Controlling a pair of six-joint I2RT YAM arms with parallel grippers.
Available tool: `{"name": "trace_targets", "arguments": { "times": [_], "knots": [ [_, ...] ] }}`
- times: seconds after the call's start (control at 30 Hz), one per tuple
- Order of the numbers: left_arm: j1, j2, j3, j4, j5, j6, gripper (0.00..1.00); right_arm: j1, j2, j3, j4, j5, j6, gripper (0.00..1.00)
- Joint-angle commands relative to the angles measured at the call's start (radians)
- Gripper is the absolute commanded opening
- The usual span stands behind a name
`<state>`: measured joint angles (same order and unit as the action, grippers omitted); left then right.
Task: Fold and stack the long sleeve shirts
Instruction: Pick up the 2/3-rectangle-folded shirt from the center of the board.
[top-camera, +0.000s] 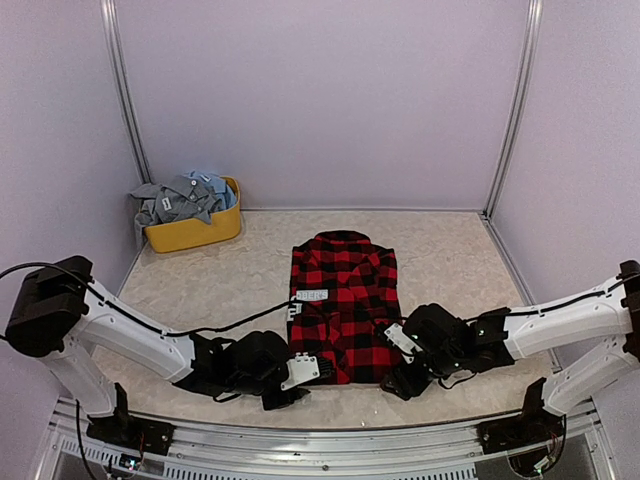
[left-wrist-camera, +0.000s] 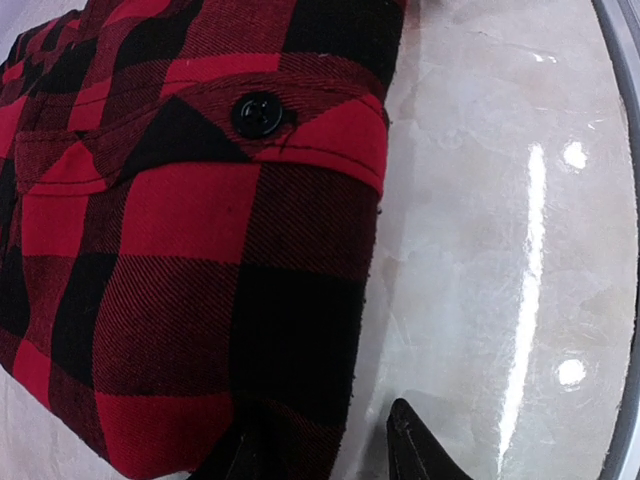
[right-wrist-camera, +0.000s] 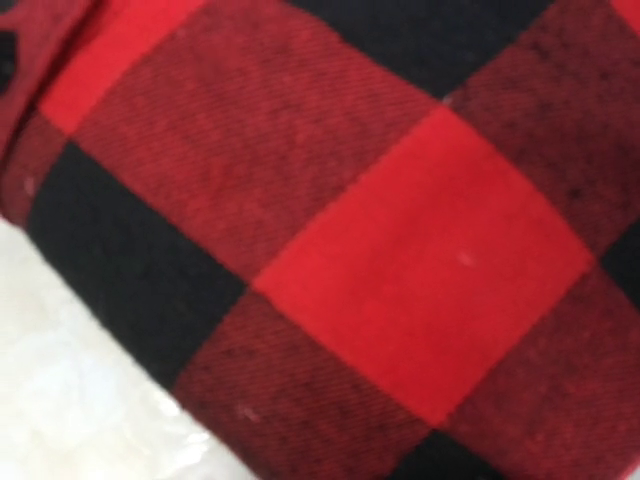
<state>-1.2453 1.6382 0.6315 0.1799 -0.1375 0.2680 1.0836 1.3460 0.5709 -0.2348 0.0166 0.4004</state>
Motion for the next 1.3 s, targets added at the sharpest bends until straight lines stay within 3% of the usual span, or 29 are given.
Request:
{"name": "trace_targets", "arguments": {
  "times": [0.0, 0.13, 0.3, 0.5, 0.87, 1.27],
  "knots": [
    [-0.005, 0.053, 0.052, -0.043, -0.022, 0.013, 0.36, 0.009, -0.069, 0.002, -0.016, -0.015, 0.012, 0.65],
    [-0.004, 0.117, 0.092, -0.075, -0.061, -0.009, 0.26, 0.006, -0.135, 0.016, -0.038, -0.015, 0.013, 0.66],
    [-0.004, 0.128, 0.085, -0.067, -0.029, -0.032, 0.00, -0.005, -0.167, 0.017, -0.050, -0.058, 0.029, 0.67],
    [0.006, 0.014, 0.055, -0.055, 0.097, -0.077, 0.00, -0.005, -0.204, 0.003, -0.035, -0.085, 0.027, 0.69],
    [0.086, -0.072, 0.178, -0.298, 0.503, -0.187, 0.00, 0.112, -0.230, 0.012, -0.009, -0.025, 0.007, 0.78],
    [0.150, -0.170, 0.181, -0.392, 0.668, -0.331, 0.00, 0.309, -0.184, 0.058, -0.115, 0.154, 0.074, 0.80]
  ]
}}
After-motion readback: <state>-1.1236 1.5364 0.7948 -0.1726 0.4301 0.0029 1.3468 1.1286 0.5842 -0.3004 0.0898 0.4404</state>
